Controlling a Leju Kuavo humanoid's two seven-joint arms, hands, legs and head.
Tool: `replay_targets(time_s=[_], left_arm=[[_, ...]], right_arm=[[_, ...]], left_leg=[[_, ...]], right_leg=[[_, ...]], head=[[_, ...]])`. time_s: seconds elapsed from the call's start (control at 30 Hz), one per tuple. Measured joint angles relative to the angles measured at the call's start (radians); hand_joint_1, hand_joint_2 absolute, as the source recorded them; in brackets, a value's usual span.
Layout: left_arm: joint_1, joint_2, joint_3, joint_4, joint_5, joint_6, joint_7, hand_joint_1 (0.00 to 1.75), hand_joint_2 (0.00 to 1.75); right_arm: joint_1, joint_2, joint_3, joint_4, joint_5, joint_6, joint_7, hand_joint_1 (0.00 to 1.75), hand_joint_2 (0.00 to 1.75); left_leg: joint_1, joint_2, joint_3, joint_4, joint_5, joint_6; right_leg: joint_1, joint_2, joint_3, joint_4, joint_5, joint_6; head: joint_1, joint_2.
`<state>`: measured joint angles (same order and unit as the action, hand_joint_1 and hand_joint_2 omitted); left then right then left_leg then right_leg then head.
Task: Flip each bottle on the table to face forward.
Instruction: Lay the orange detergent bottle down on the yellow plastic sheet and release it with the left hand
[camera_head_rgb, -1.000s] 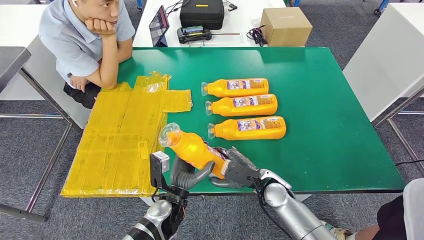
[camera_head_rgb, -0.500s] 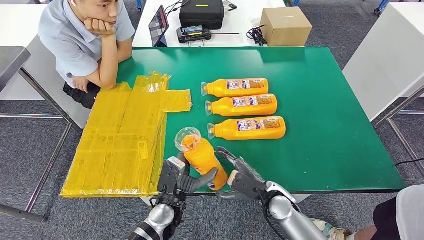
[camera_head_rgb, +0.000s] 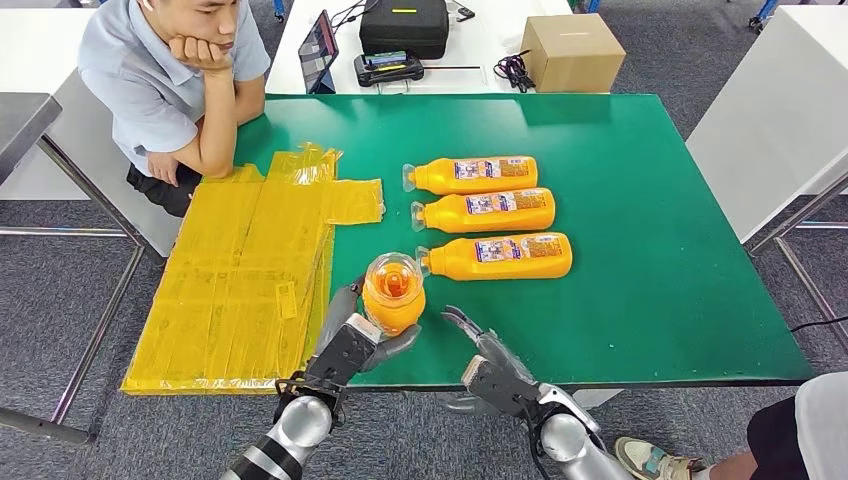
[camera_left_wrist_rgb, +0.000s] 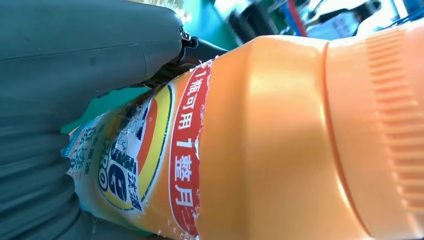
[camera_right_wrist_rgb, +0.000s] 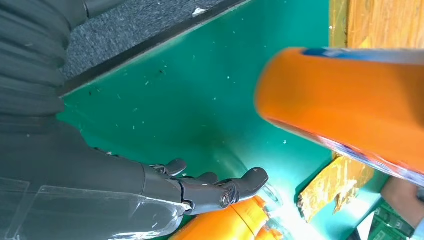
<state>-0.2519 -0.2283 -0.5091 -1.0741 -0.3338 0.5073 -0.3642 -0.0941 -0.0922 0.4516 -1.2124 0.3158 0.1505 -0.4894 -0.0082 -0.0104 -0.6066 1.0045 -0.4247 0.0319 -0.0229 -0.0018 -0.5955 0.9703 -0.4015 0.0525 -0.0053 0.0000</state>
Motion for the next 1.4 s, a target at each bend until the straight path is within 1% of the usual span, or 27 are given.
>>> replay_targets(time_s=[0.1, 0.13, 0.2, 0.27, 0.33, 0.4, 0.43, 0.53, 0.6, 0.77, 0.9, 1.07, 1.13, 1.27, 1.33, 1.37, 1.4], left_arm=[[-0.003, 0.01, 0.004, -0.021, -0.141, 0.073, 0.027, 1.75, 1.75], [-0.005, 0.013, 0.006, -0.025, -0.221, 0.11, 0.044, 1.75, 1.75], [-0.01, 0.019, 0.021, -0.033, -0.437, 0.169, 0.087, 1.75, 1.75], [-0.015, 0.022, 0.057, -0.04, -0.68, 0.187, 0.135, 1.75, 1.75], [-0.022, 0.025, 0.105, -0.039, -0.884, 0.19, 0.191, 1.75, 1.75], [-0.036, 0.031, 0.15, -0.029, -1.008, 0.191, 0.247, 1.75, 1.75], [-0.045, 0.035, 0.169, -0.019, -1.043, 0.192, 0.268, 1.75, 1.75], [-0.072, 0.048, 0.209, 0.022, -1.119, 0.192, 0.321, 1.75, 1.75], [-0.09, 0.057, 0.22, 0.058, -1.16, 0.192, 0.363, 1.75, 1.75], [-0.175, 0.093, 0.222, 0.228, -1.227, 0.182, 0.498, 1.75, 1.75], [-0.241, 0.118, 0.221, 0.365, -1.228, 0.109, 0.535, 1.75, 1.75], [-0.305, 0.143, 0.22, 0.489, -1.229, -0.008, 0.572, 1.75, 1.75], [-0.332, 0.15, 0.22, 0.527, -1.226, -0.04, 0.578, 1.75, 1.75], [-0.364, 0.158, 0.219, 0.578, -1.223, -0.058, 0.568, 1.48, 1.75], [-0.373, 0.159, 0.219, 0.595, -1.224, -0.059, 0.568, 1.48, 1.75], [-0.376, 0.16, 0.219, 0.601, -1.225, -0.059, 0.569, 1.24, 1.75], [-0.379, 0.16, 0.219, 0.606, -1.226, -0.059, 0.569, 0.87, 1.75]], right_arm=[[0.007, 0.007, -0.002, -0.001, 0.013, -0.005, 0.0, 0.0, 1.75], [0.008, 0.01, -0.002, -0.001, 0.015, -0.005, 0.0, 0.0, 1.75], [0.007, 0.014, -0.002, -0.001, 0.017, -0.004, -0.003, 0.0, 1.75], [0.002, 0.016, -0.001, 0.0, 0.012, 0.002, -0.007, 0.0, 1.75], [-0.005, 0.018, -0.001, 0.005, 0.005, 0.008, -0.011, 0.0, 1.75], [-0.012, 0.019, -0.001, 0.01, -0.001, 0.016, -0.015, 0.0, 1.75], [-0.016, 0.019, -0.001, 0.012, -0.003, 0.02, -0.016, 0.0, 1.75], [-0.023, 0.02, 0.0, 0.018, -0.007, 0.031, -0.021, 0.0, 1.75], [-0.026, 0.02, 0.001, 0.021, -0.011, 0.036, -0.023, 0.0, 1.75], [-0.038, 0.023, 0.005, 0.026, -0.02, 0.043, -0.024, 0.0, 1.75], [-0.047, 0.025, 0.007, 0.03, -0.021, 0.05, -0.024, 0.0, 1.75], [-0.052, 0.027, 0.008, 0.03, -0.021, 0.053, -0.022, 0.0, 1.75], [-0.055, 0.028, 0.008, 0.031, -0.021, 0.054, -0.02, 0.0, 1.75], [-0.057, 0.031, 0.008, 0.034, -0.021, 0.054, -0.019, 0.0, 1.75], [-0.057, 0.032, 0.008, 0.035, -0.021, 0.054, -0.019, 0.0, 1.75], [-0.057, 0.032, 0.008, 0.036, -0.02, 0.054, -0.019, 0.0, 1.75], [-0.057, 0.033, 0.008, 0.036, -0.02, 0.054, -0.019, 0.0, 1.75]], left_leg=[[0.0, 0.0, 0.0, 0.0, 0.0, 0.0], [0.0, 0.0, 0.0, 0.0, 0.0, 0.0], [0.0, 0.0, 0.0, 0.0, 0.0, 0.0], [0.0, 0.0, 0.0, 0.0, 0.0, 0.0], [0.0, 0.001, 0.0, 0.0, 0.0, 0.0], [0.0, 0.001, 0.001, 0.0, 0.0, 0.0], [0.0, 0.001, 0.001, 0.0, 0.001, 0.0], [0.0, 0.0, 0.0, 0.0, 0.001, 0.0], [0.0, 0.001, 0.0, 0.0, 0.001, 0.0], [0.0, 0.001, 0.0, 0.0, 0.001, 0.0], [0.0, 0.001, 0.0, 0.0, 0.001, 0.0], [0.0, 0.0, 0.0, 0.0, 0.001, 0.0], [0.0, 0.0, 0.0, 0.0, 0.001, 0.0], [0.0, 0.001, 0.002, 0.0, 0.001, 0.0], [0.0, 0.001, 0.003, 0.0, 0.001, 0.0], [0.0, 0.001, 0.004, 0.0, 0.001, 0.0], [0.0, 0.001, 0.004, 0.0, 0.001, 0.0]], right_leg=[[0.0, 0.0, 0.0, 0.0, 0.0, 0.0], [0.0, 0.0, 0.0, 0.0, 0.0, 0.0], [0.0, 0.0, 0.0, 0.0, 0.0, 0.0], [0.0, 0.0, 0.0, 0.0, 0.0, 0.0], [0.0, 0.0, 0.0, 0.0, 0.0, 0.0], [0.0, 0.0, 0.0, 0.0, 0.0, 0.0], [0.0, 0.0, 0.0, 0.0, 0.0, 0.0], [0.0, 0.0, 0.0, 0.0, 0.0, 0.0], [0.0, 0.0, 0.0, 0.0, 0.0, 0.0], [0.0, 0.0, 0.0, 0.0, 0.0, 0.0], [0.0, 0.0, 0.0, 0.001, 0.0, 0.0], [0.0, 0.0, 0.0, 0.001, 0.0, 0.0], [0.0, 0.0, 0.001, 0.001, 0.0, 0.0], [0.0, 0.0, 0.002, 0.001, 0.0, 0.0], [0.0, 0.0, 0.003, 0.001, 0.0, 0.0], [0.0, 0.0, 0.003, 0.001, 0.0, 0.0], [0.0, 0.0, 0.004, 0.001, 0.0, 0.0]], head=[[0.0, 0.0], [0.0, 0.0], [0.0, 0.0], [0.0, 0.0], [0.0, 0.0], [0.0, 0.0], [0.0, 0.0], [0.0, 0.0], [0.0, 0.0], [0.0, 0.0], [0.0, 0.0], [0.0, 0.0], [0.0, 0.0], [0.0, 0.0], [0.0, 0.0], [0.0, 0.0], [0.0, 0.0]])
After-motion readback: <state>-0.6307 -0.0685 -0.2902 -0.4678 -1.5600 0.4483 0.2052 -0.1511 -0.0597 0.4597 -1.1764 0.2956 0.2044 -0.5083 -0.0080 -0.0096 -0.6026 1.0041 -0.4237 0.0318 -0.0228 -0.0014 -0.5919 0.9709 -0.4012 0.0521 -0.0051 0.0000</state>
